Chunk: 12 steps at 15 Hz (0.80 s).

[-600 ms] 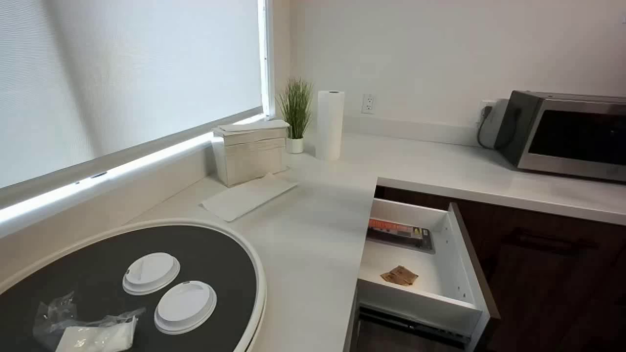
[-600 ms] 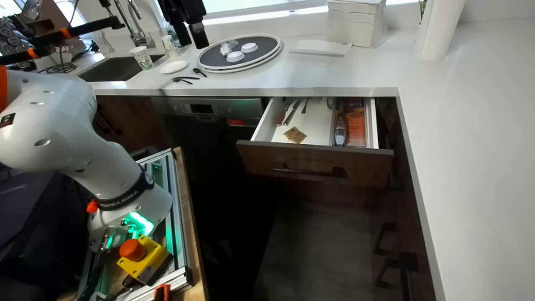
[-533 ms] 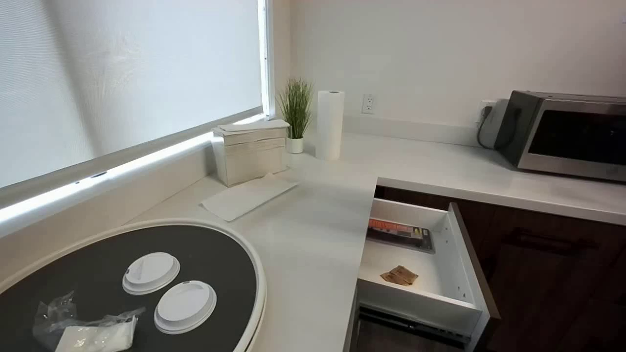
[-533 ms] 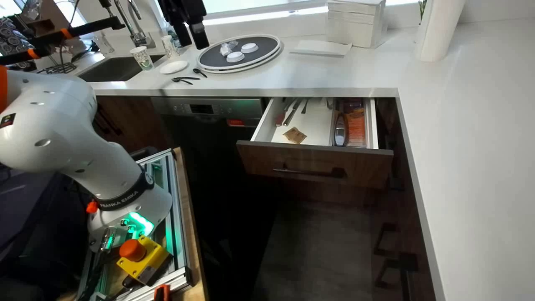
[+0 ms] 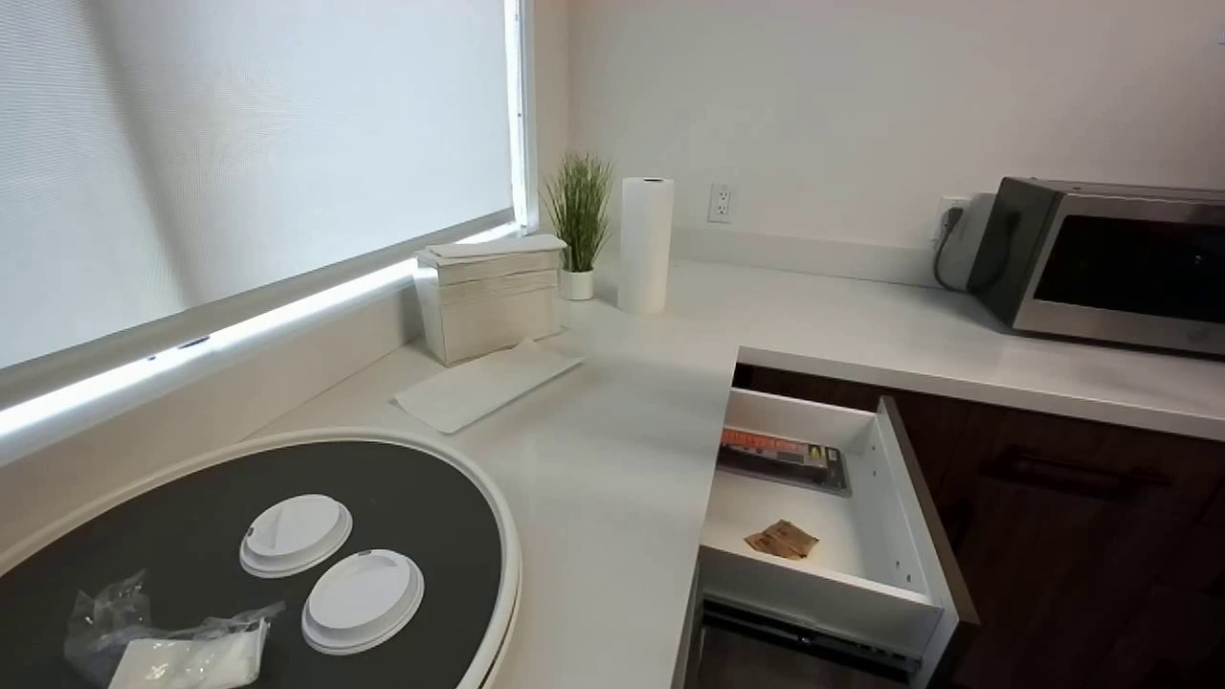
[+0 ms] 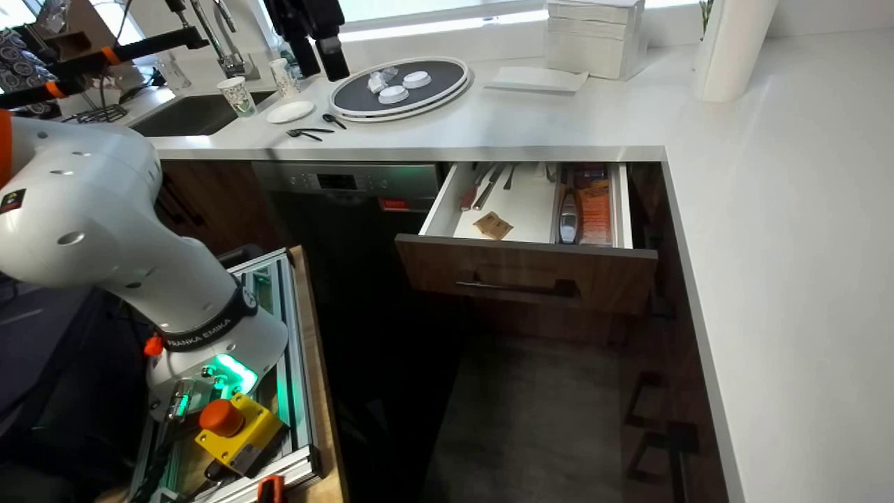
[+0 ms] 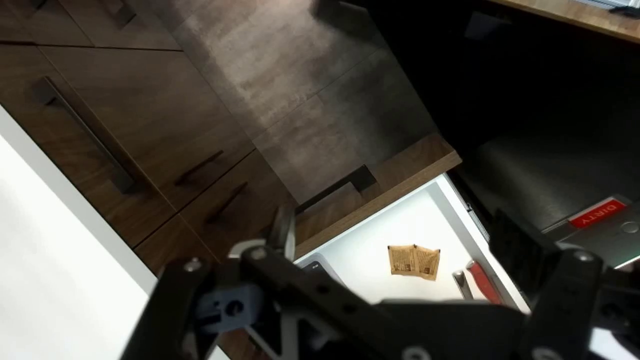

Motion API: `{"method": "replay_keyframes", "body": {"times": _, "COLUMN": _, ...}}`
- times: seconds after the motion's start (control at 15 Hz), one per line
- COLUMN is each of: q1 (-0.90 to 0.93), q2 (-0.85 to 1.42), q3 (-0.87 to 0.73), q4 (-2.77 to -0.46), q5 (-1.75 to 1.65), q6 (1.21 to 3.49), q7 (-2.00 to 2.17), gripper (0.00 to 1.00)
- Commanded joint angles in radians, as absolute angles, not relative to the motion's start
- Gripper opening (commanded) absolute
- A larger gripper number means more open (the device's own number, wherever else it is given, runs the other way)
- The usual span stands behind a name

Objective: Close the open drawer fully

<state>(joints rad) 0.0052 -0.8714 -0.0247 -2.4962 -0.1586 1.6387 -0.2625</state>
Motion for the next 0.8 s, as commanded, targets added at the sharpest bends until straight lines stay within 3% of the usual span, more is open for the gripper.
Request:
{"method": "replay_keyframes", "body": {"times": 0.0, "q1": 0.045, "q2": -0.855, "q3": -0.065, "q4": -2.5, "q5": -0.168, "q6": 1.675, "q7": -0.299, "gripper": 1.0}}
{"method": "replay_keyframes", "body": {"times": 0.6, "q1": 0.103, "q2": -0.596, "q3": -0.301, "q4": -2.583, "q5": -0.18, "q6": 2.101, "q7": -0.786, "gripper": 1.0}}
{"method": "replay_keyframes", "body": {"times": 0.67, "q1": 0.096, "q2": -0.546, "q3": -0.309, "q4": -2.588, "q5": -0.178, "q6": 2.154, "q7": -0.82, "gripper": 0.75}}
{"method": "replay_keyframes", "body": {"times": 0.73, "q1": 0.083, "q2": -0.494, "q3": -0.306, "q4": -2.593, "q5": -0.186, "q6": 2.213, "q7": -0.841, "gripper": 0.74}}
